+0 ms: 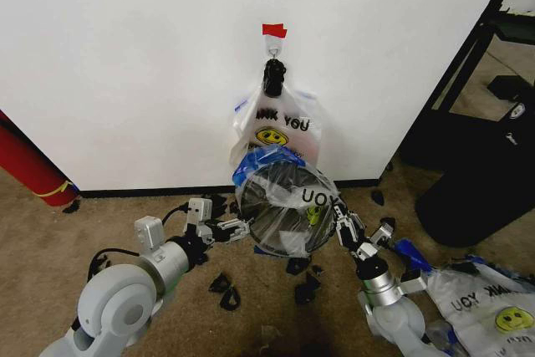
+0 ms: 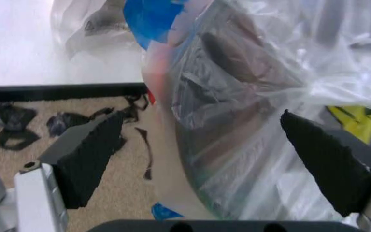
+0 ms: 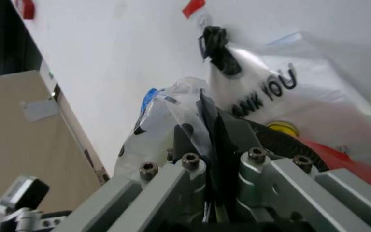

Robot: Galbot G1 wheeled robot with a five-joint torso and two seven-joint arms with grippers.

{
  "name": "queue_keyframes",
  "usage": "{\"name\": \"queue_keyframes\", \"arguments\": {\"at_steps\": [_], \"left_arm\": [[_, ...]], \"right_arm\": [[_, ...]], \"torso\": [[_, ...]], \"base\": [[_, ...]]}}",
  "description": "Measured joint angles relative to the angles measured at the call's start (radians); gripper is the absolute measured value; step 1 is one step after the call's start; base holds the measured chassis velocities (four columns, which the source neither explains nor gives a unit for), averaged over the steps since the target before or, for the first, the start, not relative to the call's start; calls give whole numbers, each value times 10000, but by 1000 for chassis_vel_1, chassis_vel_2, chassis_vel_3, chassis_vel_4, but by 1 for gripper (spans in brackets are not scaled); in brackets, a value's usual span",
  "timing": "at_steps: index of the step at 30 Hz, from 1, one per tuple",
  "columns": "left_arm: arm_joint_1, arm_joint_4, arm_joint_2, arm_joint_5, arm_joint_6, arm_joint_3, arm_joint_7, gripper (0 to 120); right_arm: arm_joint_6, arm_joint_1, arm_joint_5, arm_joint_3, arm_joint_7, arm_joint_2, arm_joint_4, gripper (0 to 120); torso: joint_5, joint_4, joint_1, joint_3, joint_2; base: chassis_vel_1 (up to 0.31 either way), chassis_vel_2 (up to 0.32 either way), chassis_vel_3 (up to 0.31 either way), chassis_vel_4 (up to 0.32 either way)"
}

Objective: Pick up the garbage bag from the wall and place it over the trash bin.

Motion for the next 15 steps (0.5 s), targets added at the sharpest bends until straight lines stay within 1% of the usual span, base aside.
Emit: {"name": "queue_keyframes", "arguments": {"at_steps": [7,8,11,12,15], "left_arm": [[-60,189,-319,21,259,240,-715,97],[-71,246,-362,36,266,272,-807,95],[-111,368,-473,63,261,378,-1222,84],[-111,368,-473,63,261,378,-1222,84],[-153,384,-508,39,238,449,-1521,72]], "right_arm": [[28,-17,-222,-120,-107,43,147,1],[27,-17,-232,-142,-109,53,174,1],[27,-26,-248,-177,-117,74,203,1],[27,-26,-248,-177,-117,74,203,1],[27,-41,-262,-192,-132,74,202,1]], "torso": [[0,0,0,0,0],[-1,0,0,0,0],[-1,0,0,0,0],[-1,0,0,0,0],[0,0,0,0,0]], "base": [[0,0,0,0],[0,0,0,0],[0,0,0,0],[0,0,0,0],[0,0,0,0]]}}
